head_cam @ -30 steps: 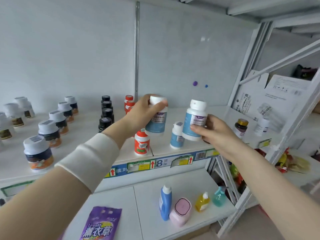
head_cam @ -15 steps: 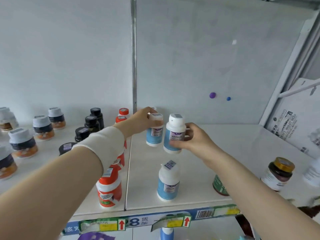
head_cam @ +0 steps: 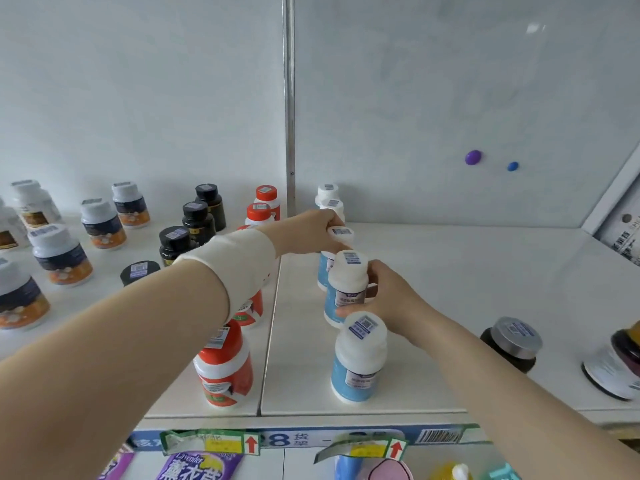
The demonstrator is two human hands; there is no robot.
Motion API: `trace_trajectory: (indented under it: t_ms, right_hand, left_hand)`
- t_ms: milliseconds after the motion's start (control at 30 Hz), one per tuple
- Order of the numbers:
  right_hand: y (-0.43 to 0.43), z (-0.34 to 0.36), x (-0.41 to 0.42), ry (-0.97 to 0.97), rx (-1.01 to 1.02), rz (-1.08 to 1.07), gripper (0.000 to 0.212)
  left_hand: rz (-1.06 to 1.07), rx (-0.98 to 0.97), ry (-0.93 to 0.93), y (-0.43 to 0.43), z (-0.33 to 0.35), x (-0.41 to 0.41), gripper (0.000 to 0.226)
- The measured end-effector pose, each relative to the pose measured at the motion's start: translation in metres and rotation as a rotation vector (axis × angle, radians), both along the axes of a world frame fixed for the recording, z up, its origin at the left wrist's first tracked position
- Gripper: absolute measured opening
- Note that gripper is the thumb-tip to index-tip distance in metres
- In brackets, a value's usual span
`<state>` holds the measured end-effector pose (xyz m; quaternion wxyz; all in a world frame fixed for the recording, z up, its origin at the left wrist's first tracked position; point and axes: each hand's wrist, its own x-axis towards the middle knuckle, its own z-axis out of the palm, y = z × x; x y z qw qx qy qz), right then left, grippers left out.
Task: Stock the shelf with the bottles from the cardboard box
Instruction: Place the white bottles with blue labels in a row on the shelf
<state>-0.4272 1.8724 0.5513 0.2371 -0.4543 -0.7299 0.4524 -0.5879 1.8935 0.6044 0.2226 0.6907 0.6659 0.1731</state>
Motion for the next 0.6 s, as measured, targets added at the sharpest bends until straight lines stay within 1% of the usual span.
trace_trajectory:
  t_ms: [167, 467, 600]
  right_hand:
    - [0.001, -0.006, -0.001, -0.047, 0.012, 0.020, 0.054]
    - [0.000, -0.006, -0.001, -0.079, -0.026, 0.023, 0.059]
    - [-0.001, 0.003, 0.003, -0.041, -0.039, -0.007, 0.058]
  left_hand:
    - [0.001, -0.013, 0.004, 0.005, -0.005, -0.001, 0.050]
    - [-0.030, -0.004, 0.016, 0.008, -0.009, -0.002, 0.052]
    - [-0.048, -0.002, -0.022, 0.004, -0.003, -0.003, 0.059]
